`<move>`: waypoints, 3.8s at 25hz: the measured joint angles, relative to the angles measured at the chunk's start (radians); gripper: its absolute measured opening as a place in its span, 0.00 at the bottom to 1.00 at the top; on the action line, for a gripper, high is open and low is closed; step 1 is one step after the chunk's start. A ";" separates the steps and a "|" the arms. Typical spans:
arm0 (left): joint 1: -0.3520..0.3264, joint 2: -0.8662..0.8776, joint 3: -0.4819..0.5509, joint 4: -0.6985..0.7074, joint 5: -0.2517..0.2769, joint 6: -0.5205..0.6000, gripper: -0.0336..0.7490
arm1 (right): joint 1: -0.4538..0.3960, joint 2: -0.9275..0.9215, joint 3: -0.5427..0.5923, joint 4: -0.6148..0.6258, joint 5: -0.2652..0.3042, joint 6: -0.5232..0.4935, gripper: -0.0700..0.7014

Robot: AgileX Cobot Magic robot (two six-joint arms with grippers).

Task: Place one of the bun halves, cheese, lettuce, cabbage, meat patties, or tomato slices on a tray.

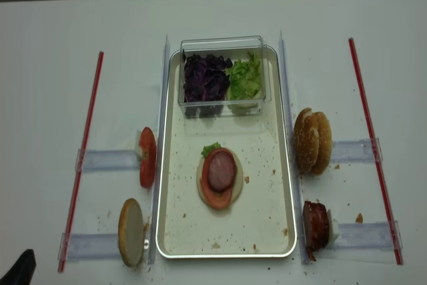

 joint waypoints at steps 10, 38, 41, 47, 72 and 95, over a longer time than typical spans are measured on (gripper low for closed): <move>0.000 0.000 0.000 0.000 0.000 0.000 0.67 | 0.000 -0.058 0.000 0.000 -0.002 0.007 0.83; 0.000 0.000 0.000 0.000 0.000 0.000 0.67 | 0.018 -0.085 0.000 -0.017 -0.002 0.049 0.83; 0.000 0.000 0.000 0.000 0.000 0.000 0.67 | 0.018 -0.085 0.000 -0.017 -0.002 0.049 0.83; 0.000 0.000 0.000 0.000 0.000 0.000 0.67 | 0.018 -0.085 0.000 -0.017 -0.002 0.049 0.83; 0.000 0.000 0.000 0.000 0.000 0.000 0.67 | 0.018 -0.085 0.000 -0.017 -0.002 0.051 0.83; 0.000 0.000 0.000 0.000 0.000 0.000 0.67 | 0.018 -0.085 0.000 -0.017 -0.002 0.051 0.83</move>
